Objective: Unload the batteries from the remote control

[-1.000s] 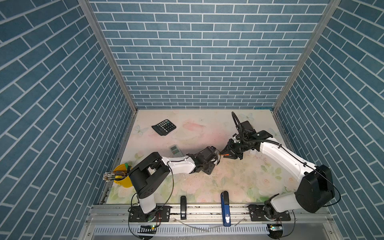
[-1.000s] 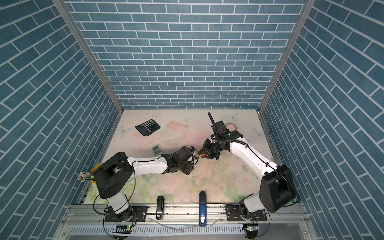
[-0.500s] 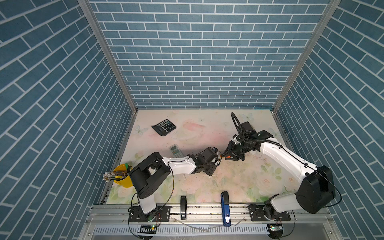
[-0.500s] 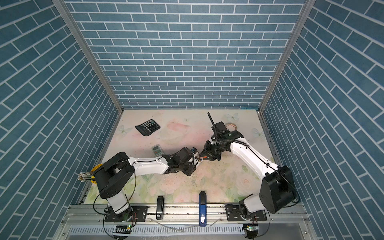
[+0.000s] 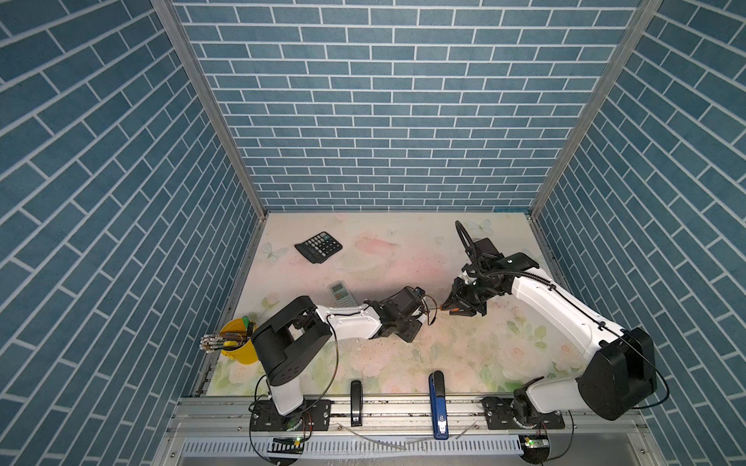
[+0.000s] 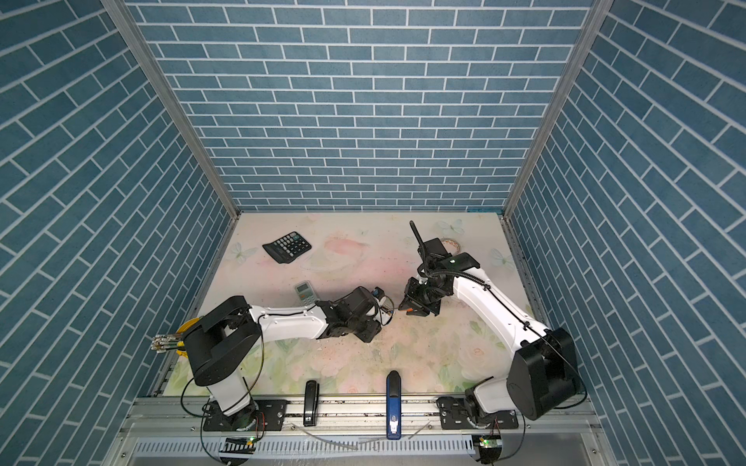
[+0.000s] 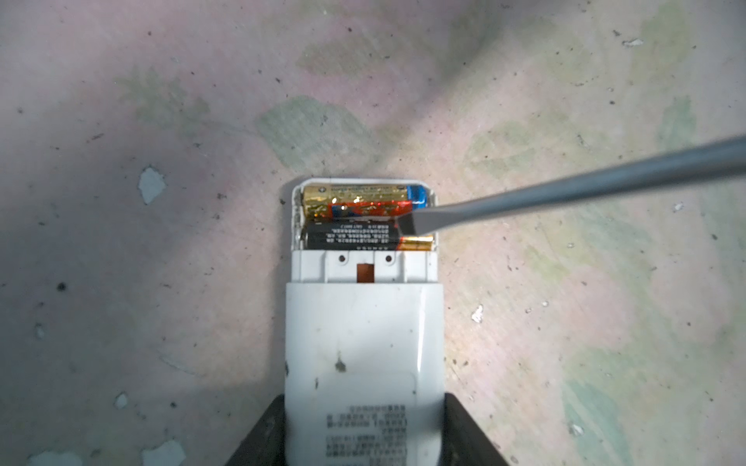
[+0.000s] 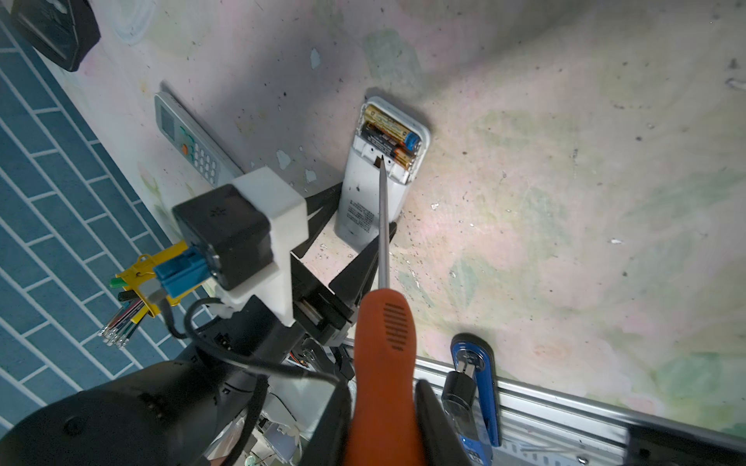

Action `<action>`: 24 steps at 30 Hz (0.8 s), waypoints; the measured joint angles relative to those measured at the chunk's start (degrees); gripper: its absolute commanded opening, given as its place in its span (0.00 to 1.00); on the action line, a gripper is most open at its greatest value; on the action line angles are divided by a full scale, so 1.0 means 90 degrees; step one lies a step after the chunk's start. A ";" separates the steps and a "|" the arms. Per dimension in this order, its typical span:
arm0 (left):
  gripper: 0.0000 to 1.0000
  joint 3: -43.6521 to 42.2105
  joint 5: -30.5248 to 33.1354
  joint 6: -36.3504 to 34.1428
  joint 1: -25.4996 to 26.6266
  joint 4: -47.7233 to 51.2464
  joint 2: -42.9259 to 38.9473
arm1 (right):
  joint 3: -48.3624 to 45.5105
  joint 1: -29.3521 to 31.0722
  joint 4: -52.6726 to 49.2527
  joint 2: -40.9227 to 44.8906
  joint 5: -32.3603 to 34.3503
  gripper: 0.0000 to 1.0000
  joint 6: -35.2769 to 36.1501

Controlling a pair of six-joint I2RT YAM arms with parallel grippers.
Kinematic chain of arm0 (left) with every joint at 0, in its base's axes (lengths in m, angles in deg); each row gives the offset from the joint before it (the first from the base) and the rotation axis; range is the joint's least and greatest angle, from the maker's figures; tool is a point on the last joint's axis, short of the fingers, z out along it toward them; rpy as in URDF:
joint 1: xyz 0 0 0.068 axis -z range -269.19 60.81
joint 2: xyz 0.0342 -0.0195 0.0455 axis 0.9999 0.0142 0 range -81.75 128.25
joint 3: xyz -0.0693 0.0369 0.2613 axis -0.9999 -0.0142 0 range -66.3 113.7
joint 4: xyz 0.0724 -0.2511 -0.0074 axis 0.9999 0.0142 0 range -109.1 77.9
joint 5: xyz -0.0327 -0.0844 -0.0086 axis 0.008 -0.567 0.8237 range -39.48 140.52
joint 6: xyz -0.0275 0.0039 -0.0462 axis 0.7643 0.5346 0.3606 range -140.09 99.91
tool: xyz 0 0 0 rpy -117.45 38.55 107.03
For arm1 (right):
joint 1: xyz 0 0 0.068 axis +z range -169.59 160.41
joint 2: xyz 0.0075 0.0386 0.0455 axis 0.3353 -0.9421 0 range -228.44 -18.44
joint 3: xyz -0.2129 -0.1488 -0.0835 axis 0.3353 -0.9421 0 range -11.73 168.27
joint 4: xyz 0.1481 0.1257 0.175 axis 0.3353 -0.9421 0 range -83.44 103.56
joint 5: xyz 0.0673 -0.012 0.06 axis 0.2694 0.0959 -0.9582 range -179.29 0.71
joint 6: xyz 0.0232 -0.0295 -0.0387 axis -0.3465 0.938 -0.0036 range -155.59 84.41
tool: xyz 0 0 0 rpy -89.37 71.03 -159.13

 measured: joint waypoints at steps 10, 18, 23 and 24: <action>0.41 0.0000 0.0000 0.0002 0.0002 -0.0002 0.0002 | 0.0000 -0.0124 -0.0209 0.0104 0.0134 0.00 0.0000; 0.41 -0.0010 0.0002 0.0015 0.0002 -0.0019 0.0002 | 0.0000 -0.0141 -0.0046 0.0049 0.0126 0.00 0.0002; 0.41 -0.0010 0.0002 0.0015 0.0002 -0.0022 0.0002 | -0.0002 -0.0153 0.0002 -0.0027 0.0126 0.00 0.0090; 0.41 -0.0010 0.0002 0.0015 0.0002 -0.0022 0.0002 | -0.0002 -0.0155 0.0010 -0.0029 0.0126 0.00 0.0102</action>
